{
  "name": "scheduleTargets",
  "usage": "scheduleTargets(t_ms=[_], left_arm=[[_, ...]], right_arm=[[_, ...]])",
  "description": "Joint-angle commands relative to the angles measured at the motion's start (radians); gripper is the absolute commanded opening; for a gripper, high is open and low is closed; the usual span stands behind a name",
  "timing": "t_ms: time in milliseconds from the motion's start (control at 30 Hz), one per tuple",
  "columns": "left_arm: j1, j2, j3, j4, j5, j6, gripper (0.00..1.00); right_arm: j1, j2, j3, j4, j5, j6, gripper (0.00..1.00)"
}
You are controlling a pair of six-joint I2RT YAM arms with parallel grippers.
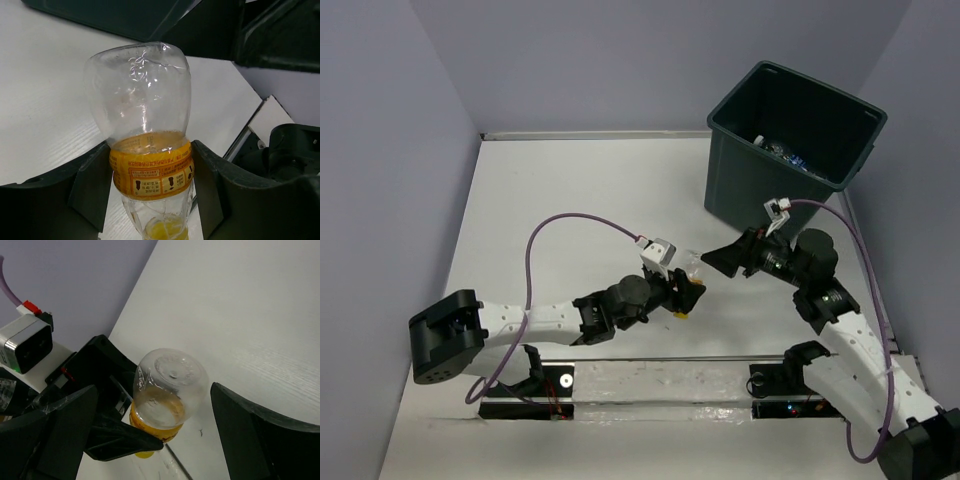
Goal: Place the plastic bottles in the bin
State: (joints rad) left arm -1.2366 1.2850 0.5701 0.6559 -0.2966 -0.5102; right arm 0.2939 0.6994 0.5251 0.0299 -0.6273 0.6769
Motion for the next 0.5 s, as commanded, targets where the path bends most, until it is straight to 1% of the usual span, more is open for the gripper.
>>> scheduleTargets(t_ms=[0, 133, 200, 267, 367, 467], left_arm=[[0.003, -0.052, 0.001, 0.117, 0.036, 0.055, 0.63], [0.003, -0.061, 0.002, 0.120, 0.034, 0.072, 0.64], [0.003, -0.065, -0.003, 0.122, 0.031, 0.075, 0.64], [0.003, -0.076, -0.012, 0.125, 0.025, 0.073, 0.64], [0.003, -0.101, -0.024, 0.125, 0.019, 0.073, 0.64], [0.003, -0.131, -0.044, 0.123, 0.005, 0.076, 0.64]], right_arm=[[0.102, 0.049, 0.010, 0.122, -0.020, 0.015, 1.00], [0.213, 0.158, 0.009, 0.179, 0.017, 0.013, 1.00], [0.241, 0.184, 0.003, 0.231, 0.043, 0.021, 1.00], [0.263, 0.202, -0.005, 0.289, 0.079, 0.035, 0.97], [0.263, 0.203, -0.011, 0.332, 0.119, 0.049, 0.89], [0.263, 0.193, -0.007, 0.353, 0.175, 0.046, 0.78]])
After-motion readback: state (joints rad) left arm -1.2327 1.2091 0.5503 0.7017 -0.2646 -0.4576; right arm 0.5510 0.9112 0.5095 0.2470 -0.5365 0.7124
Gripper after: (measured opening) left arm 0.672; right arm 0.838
